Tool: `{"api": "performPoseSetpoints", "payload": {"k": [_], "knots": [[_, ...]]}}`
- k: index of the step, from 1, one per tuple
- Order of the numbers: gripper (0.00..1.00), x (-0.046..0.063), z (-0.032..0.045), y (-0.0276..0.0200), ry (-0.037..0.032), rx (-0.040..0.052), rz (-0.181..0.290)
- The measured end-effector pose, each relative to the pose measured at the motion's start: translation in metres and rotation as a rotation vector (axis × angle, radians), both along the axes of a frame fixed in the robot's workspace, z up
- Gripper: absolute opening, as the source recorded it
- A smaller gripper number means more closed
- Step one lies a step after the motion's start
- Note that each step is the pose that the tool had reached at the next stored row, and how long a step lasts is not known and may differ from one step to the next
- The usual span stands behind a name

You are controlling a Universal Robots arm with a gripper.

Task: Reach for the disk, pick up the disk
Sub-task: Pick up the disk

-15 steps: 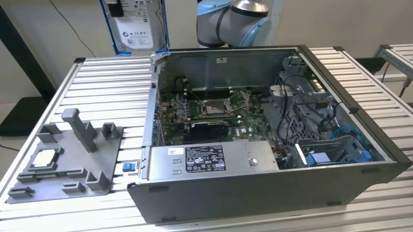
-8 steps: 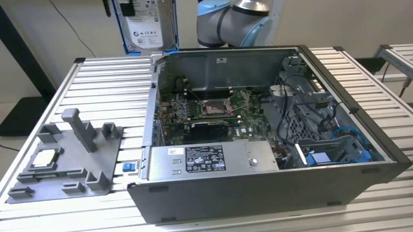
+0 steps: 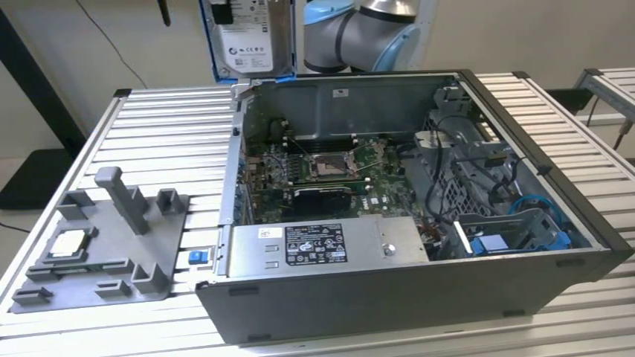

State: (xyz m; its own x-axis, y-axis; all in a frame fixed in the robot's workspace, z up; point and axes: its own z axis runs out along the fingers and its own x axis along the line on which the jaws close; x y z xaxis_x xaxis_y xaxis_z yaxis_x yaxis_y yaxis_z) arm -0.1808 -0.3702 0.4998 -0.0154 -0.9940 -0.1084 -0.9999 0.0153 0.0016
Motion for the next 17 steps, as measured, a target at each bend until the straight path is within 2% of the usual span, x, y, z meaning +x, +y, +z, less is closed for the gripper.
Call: {"api": "performPoseSetpoints", "payload": {"k": [17], "knots": [[0.00, 0.055, 0.0000, 0.0000, 0.0001, 0.0000, 0.000]]}}
